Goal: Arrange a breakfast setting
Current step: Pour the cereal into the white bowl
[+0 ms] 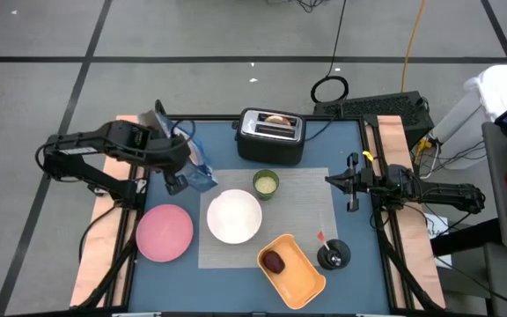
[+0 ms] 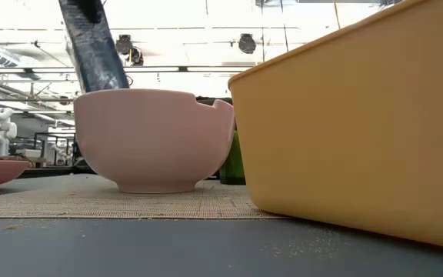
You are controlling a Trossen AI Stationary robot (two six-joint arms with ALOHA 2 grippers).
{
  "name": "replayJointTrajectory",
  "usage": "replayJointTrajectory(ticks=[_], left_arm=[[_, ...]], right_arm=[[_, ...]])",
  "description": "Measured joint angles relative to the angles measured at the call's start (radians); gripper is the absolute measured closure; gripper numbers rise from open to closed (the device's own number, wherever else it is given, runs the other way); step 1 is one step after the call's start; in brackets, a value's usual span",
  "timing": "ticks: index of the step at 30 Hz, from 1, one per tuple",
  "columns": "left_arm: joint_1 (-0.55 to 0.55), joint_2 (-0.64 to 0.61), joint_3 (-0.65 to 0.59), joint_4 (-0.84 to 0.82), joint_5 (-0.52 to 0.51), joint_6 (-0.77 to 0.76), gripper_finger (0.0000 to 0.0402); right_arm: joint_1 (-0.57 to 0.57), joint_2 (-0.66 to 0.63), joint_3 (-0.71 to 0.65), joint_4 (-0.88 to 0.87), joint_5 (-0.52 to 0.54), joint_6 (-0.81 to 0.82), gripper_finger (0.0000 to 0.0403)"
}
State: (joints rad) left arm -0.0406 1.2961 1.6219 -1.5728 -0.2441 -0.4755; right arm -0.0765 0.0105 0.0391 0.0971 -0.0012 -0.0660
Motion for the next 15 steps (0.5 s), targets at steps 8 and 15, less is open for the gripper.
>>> replayJointTrajectory(ticks=[8,15], left_arm=[[0.0,-0.001,0.085,0.015,0.005,-0.005,0.0398],[-0.025,-0.001,0.093,0.049,0.033,-0.003,0.0398]], right_arm=[[0.0,0.0,0.0,0.003,0.0,0.001,0.0401],[0.0,0.0,0.0,0.004,-0.001,0.001,0.0401]])
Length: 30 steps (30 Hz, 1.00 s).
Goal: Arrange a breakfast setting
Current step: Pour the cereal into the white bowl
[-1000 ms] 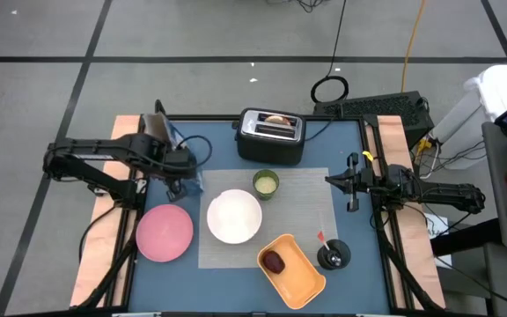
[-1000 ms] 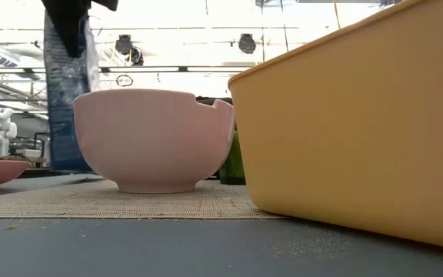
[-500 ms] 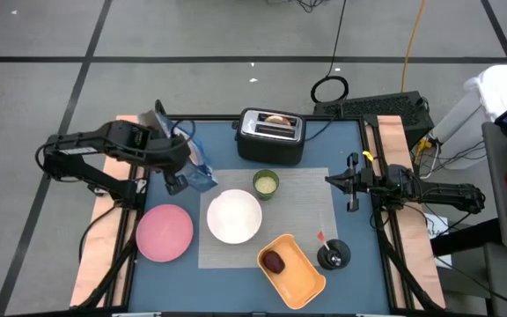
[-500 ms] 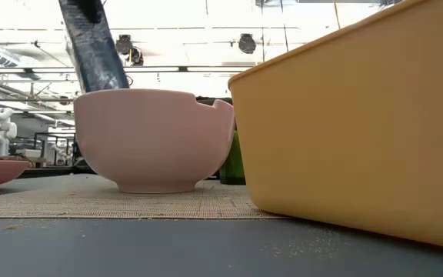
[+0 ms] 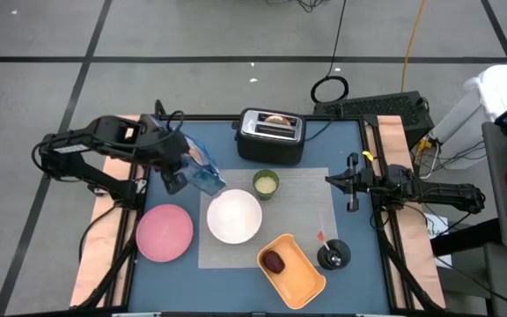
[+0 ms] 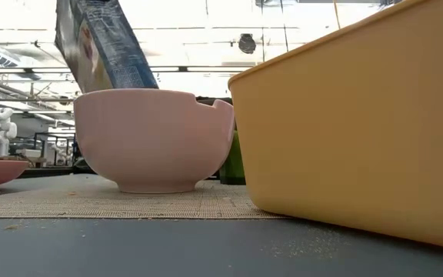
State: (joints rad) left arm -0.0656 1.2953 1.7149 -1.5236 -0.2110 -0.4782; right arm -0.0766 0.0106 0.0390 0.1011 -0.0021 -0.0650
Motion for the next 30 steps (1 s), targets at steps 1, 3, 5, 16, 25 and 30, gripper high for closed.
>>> replayJointTrajectory(ticks=[1,3,5,16,25,30], left_arm=[[-0.007,0.0,0.0,0.01,0.004,0.002,0.0398],[-0.02,0.0,0.0,0.032,0.009,0.002,0.0398],[-0.037,0.0,0.0,0.048,0.012,0.002,0.0398],[-0.124,0.0,0.0,0.177,0.055,0.005,0.0399],[-0.184,0.0,0.0,0.333,0.078,0.026,0.0399],[-0.207,0.0,0.0,0.424,0.081,0.049,0.0399]], right_arm=[[0.0,0.0,0.0,0.0,0.0,0.0,0.0401],[0.0,0.0,0.0,0.0,0.0,0.002,0.0396],[0.0,0.0,0.0,0.003,0.0,0.041,0.0385],[0.0,0.0,0.0,0.122,0.007,0.273,0.0227],[-0.001,0.0,0.0,0.112,0.107,0.43,0.011],[-0.001,0.0,0.0,0.11,0.102,0.471,0.0093]])
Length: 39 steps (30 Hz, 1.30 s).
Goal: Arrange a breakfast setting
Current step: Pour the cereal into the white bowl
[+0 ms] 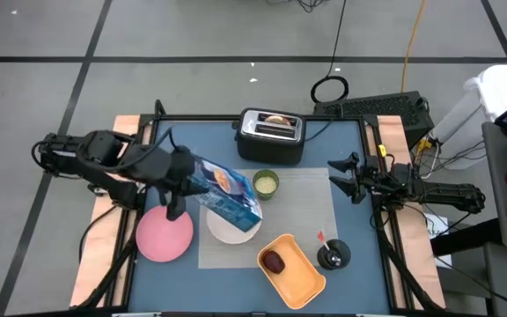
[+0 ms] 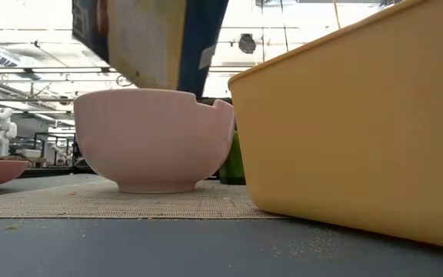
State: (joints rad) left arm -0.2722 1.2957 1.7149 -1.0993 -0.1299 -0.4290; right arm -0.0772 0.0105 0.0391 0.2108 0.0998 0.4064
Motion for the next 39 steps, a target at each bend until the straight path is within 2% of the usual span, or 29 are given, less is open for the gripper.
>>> replayJointTrajectory(ticks=[8,22,30,39], left_arm=[[-0.032,0.0,0.0,0.118,0.001,0.081,0.0399],[-0.032,0.0,0.0,0.19,0.03,0.147,0.0399],[-0.032,0.013,0.0,0.243,0.035,0.186,0.0399],[-0.026,0.041,0.0,0.235,0.036,0.187,0.0399]], right_arm=[[0.0,0.017,0.0,-0.006,-0.106,0.09,0.0092],[0.0,0.19,0.0,0.047,-0.131,0.183,0.0092],[0.001,0.328,0.0,0.22,-0.188,0.244,0.0092],[0.001,0.501,0.0,0.441,-0.211,0.197,0.0093]])
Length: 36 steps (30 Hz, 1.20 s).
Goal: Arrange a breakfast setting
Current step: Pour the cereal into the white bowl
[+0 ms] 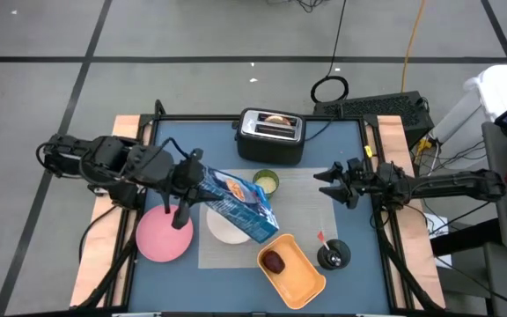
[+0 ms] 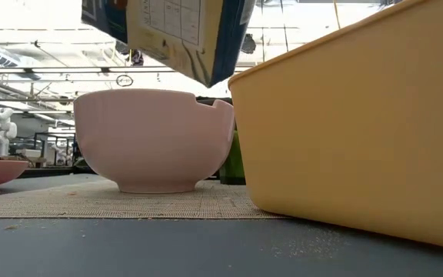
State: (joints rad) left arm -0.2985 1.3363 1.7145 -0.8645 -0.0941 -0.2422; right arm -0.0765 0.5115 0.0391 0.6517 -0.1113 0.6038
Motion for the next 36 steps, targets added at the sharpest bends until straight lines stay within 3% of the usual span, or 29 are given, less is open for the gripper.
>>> replayJointTrajectory(ticks=[6,14,31,36], left_arm=[[0.006,0.011,0.0,0.007,0.0,0.01,0.0399],[0.017,0.029,0.0,0.053,-0.003,-0.001,0.0399],[0.092,0.033,0.0,0.068,-0.023,-0.107,0.0399],[0.109,0.033,0.0,0.089,-0.022,-0.107,0.0399]], right_arm=[[0.0,0.104,0.0,0.119,-0.075,0.044,0.0093],[0.038,0.226,0.017,0.25,-0.076,-0.038,0.0093],[0.231,0.43,0.218,0.256,-0.062,-0.584,0.0093],[0.298,0.475,0.219,0.266,0.095,-0.69,0.0093]])
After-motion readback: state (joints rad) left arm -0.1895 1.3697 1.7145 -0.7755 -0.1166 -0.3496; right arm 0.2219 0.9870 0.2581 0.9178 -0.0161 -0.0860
